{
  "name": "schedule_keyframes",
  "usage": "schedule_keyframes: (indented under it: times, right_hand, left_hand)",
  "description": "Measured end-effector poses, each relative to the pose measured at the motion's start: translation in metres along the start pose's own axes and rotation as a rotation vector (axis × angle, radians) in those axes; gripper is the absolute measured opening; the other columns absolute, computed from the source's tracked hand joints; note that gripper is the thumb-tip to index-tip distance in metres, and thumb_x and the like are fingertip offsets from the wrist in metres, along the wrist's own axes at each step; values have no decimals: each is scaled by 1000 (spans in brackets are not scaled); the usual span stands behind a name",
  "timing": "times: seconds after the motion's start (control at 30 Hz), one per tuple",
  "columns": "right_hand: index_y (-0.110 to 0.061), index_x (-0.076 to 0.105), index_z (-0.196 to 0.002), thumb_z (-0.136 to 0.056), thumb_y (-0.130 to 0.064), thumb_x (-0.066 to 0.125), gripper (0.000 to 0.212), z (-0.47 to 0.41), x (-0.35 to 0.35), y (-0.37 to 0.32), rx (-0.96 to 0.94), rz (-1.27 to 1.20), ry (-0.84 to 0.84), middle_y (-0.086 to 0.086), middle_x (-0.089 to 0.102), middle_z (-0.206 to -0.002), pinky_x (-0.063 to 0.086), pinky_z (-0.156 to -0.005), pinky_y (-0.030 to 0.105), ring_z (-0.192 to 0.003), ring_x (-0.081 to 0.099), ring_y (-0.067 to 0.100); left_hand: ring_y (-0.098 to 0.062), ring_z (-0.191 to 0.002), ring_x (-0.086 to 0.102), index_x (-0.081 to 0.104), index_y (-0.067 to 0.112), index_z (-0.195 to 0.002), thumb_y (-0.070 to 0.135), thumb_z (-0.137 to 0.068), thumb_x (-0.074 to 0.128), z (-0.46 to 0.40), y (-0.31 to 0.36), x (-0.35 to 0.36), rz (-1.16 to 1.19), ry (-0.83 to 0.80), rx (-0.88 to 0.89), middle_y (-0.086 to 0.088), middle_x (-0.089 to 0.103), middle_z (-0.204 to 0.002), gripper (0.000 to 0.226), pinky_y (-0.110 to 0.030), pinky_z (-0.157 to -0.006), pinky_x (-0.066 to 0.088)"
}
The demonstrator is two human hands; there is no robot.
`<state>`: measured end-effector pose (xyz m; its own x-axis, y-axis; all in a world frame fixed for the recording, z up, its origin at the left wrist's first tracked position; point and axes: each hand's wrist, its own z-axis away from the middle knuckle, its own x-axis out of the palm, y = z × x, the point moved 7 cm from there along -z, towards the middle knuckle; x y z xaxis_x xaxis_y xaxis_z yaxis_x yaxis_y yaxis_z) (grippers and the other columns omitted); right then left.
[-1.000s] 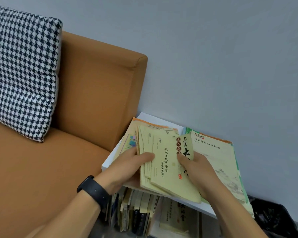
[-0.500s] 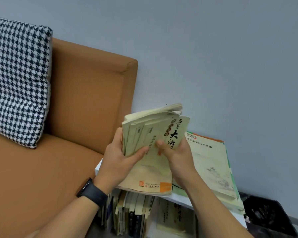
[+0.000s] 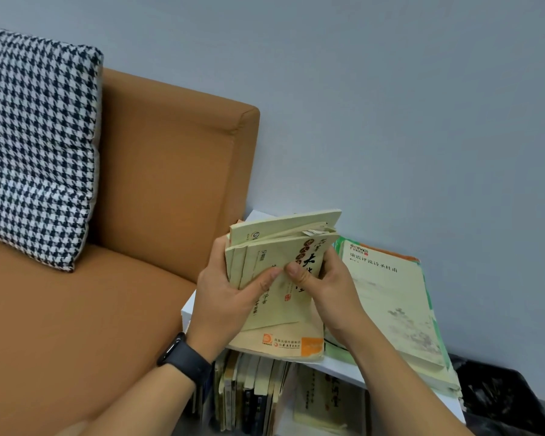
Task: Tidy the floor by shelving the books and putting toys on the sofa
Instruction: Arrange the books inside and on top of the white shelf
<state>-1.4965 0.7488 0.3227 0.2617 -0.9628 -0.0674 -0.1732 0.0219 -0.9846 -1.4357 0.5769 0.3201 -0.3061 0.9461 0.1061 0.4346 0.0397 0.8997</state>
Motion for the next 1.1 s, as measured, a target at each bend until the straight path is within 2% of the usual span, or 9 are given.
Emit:
schedule_keyframes:
  times: [0.13, 0.27, 0.33, 0.43, 0.63, 0.77, 0.9, 1.03, 1.1]
  right_hand:
    - [-32, 59, -124, -76, -40, 80, 53, 2, -7, 0, -50, 49, 114, -6, 66, -122, 60, -77, 27, -109, 66, 11]
    - [-41, 50, -125, -74, -40, 80, 59, 8, -7, -3, -89, 63, 200, -11, 55, -118, 57, -79, 21, -104, 58, -8]
    - [-37, 51, -123, -73, -38, 82, 59, 11, -3, 1, -82, 56, 172, -9, 59, -113, 57, -89, 27, -105, 60, -7]
    - [-30, 56, -121, -72, -41, 85, 57, 10, -2, 5, -75, 96, 123, -6, 65, -110, 55, -97, 38, -109, 64, 10]
    - [-37, 52, -119, -74, -44, 84, 56, 10, 2, 13, 45, 208, 62, -15, 68, -112, 55, -75, 17, -100, 65, -2]
    - [-33, 46, -120, -74, -37, 88, 63, 8, 6, 25, 188, 157, 55, -9, 69, -107, 58, -72, 21, -90, 71, 4]
    - [-29, 63, -115, -78, -35, 86, 44, 8, 9, 30, 188, 187, 58, -8, 74, -108, 63, -77, 33, -92, 74, 10]
    - [-33, 63, -110, -81, -45, 80, 36, 9, 5, 27, 112, 383, 168, -12, 56, -113, 58, -85, 35, -101, 63, 10]
    - [-35, 58, -106, -85, -43, 77, 28, 12, -1, 26, 120, 362, 234, -11, 59, -112, 59, -82, 36, -99, 65, 11]
  left_hand:
    - [-23, -101, 71, 49, 27, -128, 66, -83, 67, -1, 4, 1, 60, -19, 17, 1, 71, -113, 62, -53, -79, 60]
    - [-32, -100, 67, 53, 22, -128, 69, -94, 45, 0, 7, -1, 157, -30, 19, -9, 67, -111, 59, -46, -79, 58]
    - [-37, -102, 66, 57, 18, -123, 69, -93, 47, -1, 6, -2, 193, -57, -23, -14, 67, -112, 60, -49, -81, 58]
    - [-41, -107, 65, 56, 13, -123, 67, -92, 51, -2, 5, -2, 207, -92, -46, -17, 67, -117, 63, -55, -84, 57]
    - [-30, -101, 71, 65, 26, -114, 71, -83, 61, -2, 5, -1, 229, -76, -73, -9, 72, -112, 55, -39, -75, 61]
    - [-29, -96, 73, 65, 24, -110, 55, -92, 62, -5, 1, -3, 207, -4, -103, -8, 74, -107, 36, -41, -72, 62]
    - [-32, -94, 74, 66, 20, -107, 37, -93, 59, -8, -5, -10, 253, 124, -176, -9, 76, -104, 23, -44, -70, 63]
    - [-35, -101, 72, 69, 19, -108, 37, -90, 66, -11, -16, -21, 369, 228, -293, -11, 76, -107, 27, -54, -84, 59]
    - [-33, -105, 72, 68, 16, -116, 38, -89, 67, -12, -21, -23, 397, 233, -345, -10, 75, -111, 34, -54, -91, 56]
